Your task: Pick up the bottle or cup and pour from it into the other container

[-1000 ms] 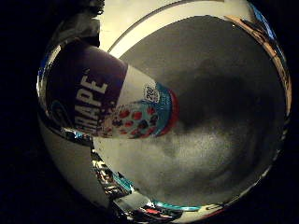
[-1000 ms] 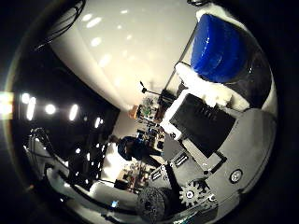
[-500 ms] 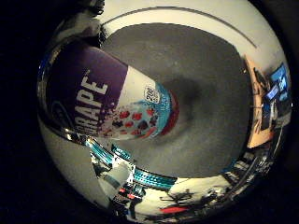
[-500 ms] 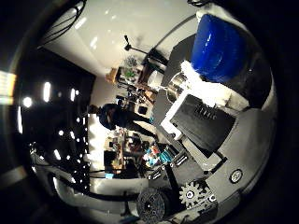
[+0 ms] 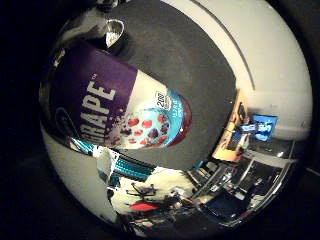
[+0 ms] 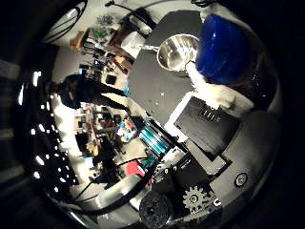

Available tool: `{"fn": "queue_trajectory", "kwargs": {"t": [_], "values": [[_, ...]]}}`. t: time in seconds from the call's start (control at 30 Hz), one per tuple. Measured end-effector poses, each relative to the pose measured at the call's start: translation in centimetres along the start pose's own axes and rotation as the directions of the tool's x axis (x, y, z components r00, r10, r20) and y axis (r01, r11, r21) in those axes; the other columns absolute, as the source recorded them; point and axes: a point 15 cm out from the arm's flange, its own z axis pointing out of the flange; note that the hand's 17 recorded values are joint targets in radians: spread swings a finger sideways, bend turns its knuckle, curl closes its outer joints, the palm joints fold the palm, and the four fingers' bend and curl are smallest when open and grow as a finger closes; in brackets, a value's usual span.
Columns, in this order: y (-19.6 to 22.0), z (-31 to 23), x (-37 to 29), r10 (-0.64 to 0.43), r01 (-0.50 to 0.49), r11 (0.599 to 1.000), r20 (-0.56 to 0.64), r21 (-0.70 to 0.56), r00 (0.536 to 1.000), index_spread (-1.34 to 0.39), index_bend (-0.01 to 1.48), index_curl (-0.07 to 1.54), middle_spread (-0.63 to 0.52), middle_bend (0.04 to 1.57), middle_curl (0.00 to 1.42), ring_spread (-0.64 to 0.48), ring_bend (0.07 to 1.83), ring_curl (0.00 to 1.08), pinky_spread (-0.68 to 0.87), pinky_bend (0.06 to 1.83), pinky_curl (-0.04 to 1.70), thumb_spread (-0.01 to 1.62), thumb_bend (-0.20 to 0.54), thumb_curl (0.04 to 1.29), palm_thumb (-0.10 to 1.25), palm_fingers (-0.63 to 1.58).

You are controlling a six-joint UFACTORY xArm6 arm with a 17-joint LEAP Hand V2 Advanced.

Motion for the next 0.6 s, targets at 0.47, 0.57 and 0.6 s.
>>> {"fn": "queue_trajectory", "kwargs": {"t": [0.47, 0.57, 0.6], "values": [[-7.0, 0.3, -2.4, -0.066, 0.022, 0.989, -0.308, -0.145, 0.949, -0.18, 1.17, 0.74, -0.09, 1.37, 0.64, -0.15, 1.46, 0.58, -0.22, 1.28, 0.91, 0.53, -0.020, 0.97, 1.06, 1.19], [-8.7, 0.2, -2.4, -0.086, 0.019, 0.984, -0.374, -0.179, 0.923, -0.18, 1.17, 0.73, -0.09, 1.37, 0.64, -0.15, 1.46, 0.58, -0.22, 1.28, 0.92, 0.53, -0.019, 0.97, 1.05, 1.19], [-9.1, 0.2, -2.4, -0.092, 0.018, 0.982, -0.395, -0.187, 0.914, -0.18, 1.17, 0.74, -0.09, 1.37, 0.64, -0.15, 1.46, 0.58, -0.22, 1.28, 0.92, 0.53, -0.021, 0.97, 1.05, 1.19]]}}
